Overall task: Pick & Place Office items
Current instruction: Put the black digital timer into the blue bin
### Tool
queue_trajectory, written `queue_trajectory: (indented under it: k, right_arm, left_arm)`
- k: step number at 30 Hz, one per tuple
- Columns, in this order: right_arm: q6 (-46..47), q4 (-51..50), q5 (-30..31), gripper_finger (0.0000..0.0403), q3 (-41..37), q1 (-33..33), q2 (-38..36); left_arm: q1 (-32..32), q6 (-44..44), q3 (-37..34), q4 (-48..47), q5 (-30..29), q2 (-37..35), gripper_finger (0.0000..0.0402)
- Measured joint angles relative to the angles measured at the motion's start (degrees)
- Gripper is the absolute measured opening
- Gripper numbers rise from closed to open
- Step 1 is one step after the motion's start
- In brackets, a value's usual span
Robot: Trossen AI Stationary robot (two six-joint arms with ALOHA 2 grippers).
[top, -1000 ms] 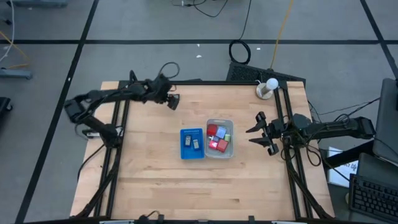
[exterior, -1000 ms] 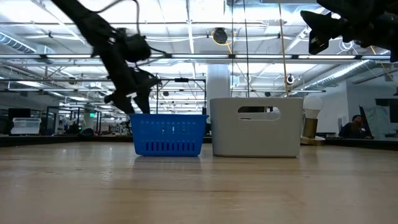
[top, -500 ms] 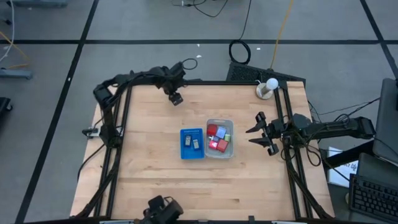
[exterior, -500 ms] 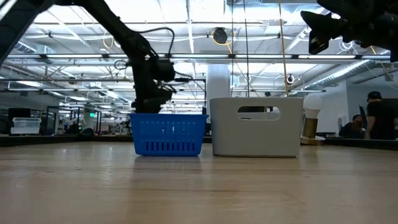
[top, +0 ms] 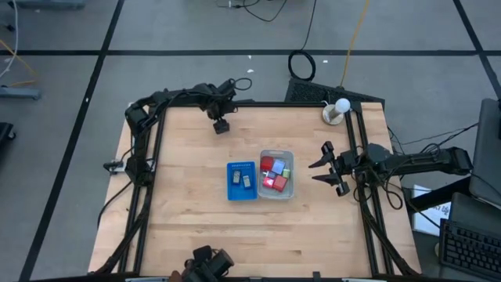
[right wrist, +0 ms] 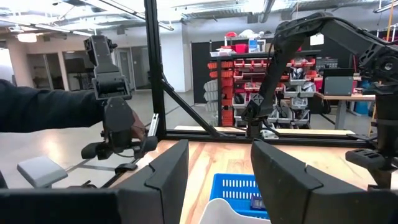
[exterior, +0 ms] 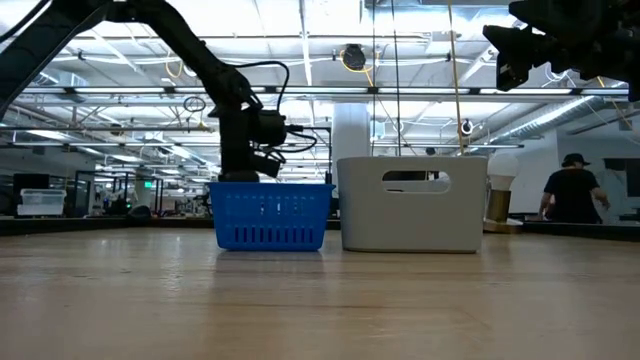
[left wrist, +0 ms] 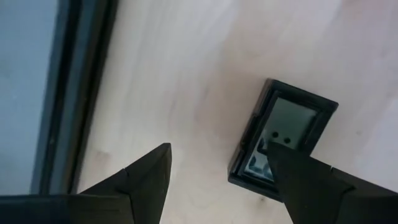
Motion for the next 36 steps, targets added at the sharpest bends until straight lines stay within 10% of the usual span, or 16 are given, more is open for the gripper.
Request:
queue_trajectory:
  k: [36]
  right_arm:
    - [0.36, -2.69, -0.02, 0.0164, 0.00, 0.00, -0.01]
  left_arm:
    - [-3.28, 11.35, -4.03, 0.82, 4.89, -0.18, 0.0271]
